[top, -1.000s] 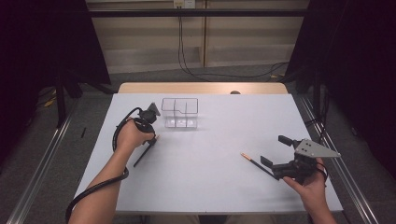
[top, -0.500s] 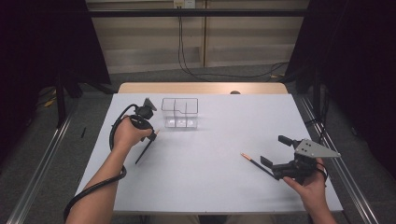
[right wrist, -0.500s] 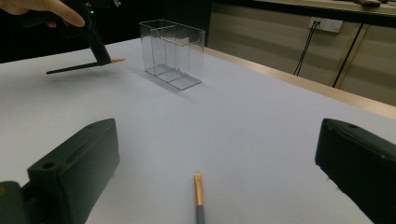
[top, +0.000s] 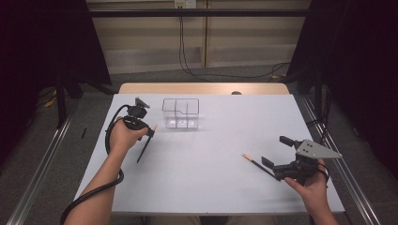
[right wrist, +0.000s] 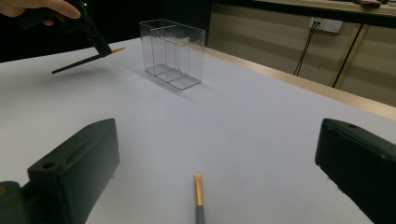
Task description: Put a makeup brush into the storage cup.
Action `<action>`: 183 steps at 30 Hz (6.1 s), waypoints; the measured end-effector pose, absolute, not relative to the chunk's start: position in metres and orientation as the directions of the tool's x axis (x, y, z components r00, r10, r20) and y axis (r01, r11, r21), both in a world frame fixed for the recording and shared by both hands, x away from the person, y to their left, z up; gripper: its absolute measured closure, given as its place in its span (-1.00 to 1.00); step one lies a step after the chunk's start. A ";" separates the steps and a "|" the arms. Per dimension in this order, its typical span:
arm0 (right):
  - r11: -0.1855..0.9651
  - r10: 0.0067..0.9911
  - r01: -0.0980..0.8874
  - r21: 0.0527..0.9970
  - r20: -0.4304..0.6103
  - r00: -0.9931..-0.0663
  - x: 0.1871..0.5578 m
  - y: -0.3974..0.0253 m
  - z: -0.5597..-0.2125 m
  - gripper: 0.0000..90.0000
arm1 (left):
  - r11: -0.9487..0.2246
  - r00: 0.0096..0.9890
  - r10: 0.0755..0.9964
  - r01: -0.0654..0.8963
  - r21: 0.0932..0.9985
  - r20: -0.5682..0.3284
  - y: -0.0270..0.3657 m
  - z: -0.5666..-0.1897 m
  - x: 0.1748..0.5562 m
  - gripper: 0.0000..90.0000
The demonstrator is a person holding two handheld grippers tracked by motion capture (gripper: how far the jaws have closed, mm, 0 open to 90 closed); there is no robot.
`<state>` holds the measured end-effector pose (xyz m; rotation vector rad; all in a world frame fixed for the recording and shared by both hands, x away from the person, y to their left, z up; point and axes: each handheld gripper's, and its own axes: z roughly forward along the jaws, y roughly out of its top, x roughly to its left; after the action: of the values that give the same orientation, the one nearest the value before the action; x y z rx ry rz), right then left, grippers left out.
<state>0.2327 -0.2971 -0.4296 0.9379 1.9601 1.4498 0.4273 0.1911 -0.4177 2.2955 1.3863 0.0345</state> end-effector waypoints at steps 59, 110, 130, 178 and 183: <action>0.184 0.780 0.213 0.960 -0.011 -0.625 0.233 -0.297 -0.429 -1.00 | 0.064 0.456 0.848 0.418 0.906 -0.270 0.221 -0.379 0.387 0.88; 0.181 0.772 0.214 0.960 -0.004 -0.636 0.232 -0.295 -0.429 -1.00 | 0.113 0.544 0.781 0.358 0.927 -0.305 0.169 -0.360 0.399 0.88; 0.179 0.769 0.214 0.960 -0.001 -0.640 0.232 -0.296 -0.430 -1.00 | 0.099 0.577 0.763 0.341 0.935 -0.291 0.145 -0.358 0.410 0.88; 0.162 0.767 0.212 0.964 0.012 -0.642 0.234 -0.298 -0.431 -1.00 | 0.100 0.629 0.728 0.298 0.949 -0.274 0.102 -0.351 0.438 0.87; 0.163 0.768 0.212 0.964 0.011 -0.640 0.233 -0.298 -0.431 -1.00 | 0.107 0.626 0.728 0.298 0.948 -0.279 0.098 -0.352 0.440 0.88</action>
<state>0.2332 -0.2984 -0.4307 0.9260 1.9557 1.4959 0.4404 0.0981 -0.3523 1.4796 0.9100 0.3910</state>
